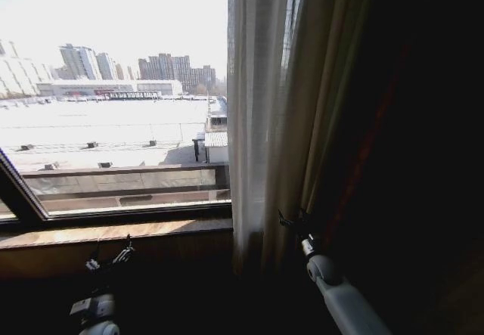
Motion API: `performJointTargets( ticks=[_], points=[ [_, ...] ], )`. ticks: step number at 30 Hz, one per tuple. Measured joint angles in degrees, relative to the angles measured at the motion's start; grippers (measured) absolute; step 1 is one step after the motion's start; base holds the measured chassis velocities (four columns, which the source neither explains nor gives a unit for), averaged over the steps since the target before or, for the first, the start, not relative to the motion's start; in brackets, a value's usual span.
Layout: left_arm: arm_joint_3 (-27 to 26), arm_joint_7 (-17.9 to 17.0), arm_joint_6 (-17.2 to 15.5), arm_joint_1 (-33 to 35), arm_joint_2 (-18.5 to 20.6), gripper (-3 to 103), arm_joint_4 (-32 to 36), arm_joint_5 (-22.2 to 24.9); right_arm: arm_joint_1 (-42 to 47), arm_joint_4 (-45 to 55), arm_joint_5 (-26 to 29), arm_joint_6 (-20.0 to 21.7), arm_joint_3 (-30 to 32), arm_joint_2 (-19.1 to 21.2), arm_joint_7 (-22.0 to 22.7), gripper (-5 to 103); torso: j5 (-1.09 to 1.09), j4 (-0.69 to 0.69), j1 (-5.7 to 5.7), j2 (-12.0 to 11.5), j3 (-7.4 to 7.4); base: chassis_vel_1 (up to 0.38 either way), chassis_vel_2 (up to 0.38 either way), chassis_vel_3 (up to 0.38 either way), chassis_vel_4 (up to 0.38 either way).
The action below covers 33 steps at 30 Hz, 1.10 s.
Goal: Open the curtains by pulling them apart, changing their state from closed to fully open.
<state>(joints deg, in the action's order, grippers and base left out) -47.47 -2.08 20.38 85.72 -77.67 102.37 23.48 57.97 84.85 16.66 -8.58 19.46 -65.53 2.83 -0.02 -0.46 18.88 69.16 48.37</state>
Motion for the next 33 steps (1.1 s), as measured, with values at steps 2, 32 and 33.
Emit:
performJointTargets(
  ticks=[2,32,33],
  points=[
    [0.0,0.0,0.0,0.0,0.0,100,0.0,0.0,-0.5,-1.2,0.2,-2.0,-0.2,-0.2,-0.3,100,0.0,0.0,0.0,0.0,0.0,0.302,0.295,-0.32,-0.299],
    [0.0,0.0,0.0,0.0,0.0,100,0.0,0.0,-4.8,-6.7,-0.9,-5.0,-4.3,-3.0,-3.0,100,0.0,0.0,-0.01,0.0,0.0,0.053,0.073,-0.058,-0.072],
    [0.0,0.0,0.0,0.0,0.0,100,0.0,0.0,-5.2,-7.1,-1.0,-5.0,-4.6,-3.1,-2.4,100,0.0,0.0,-0.01,0.0,0.0,-0.106,0.1,0.032,-0.076]
  ],
)
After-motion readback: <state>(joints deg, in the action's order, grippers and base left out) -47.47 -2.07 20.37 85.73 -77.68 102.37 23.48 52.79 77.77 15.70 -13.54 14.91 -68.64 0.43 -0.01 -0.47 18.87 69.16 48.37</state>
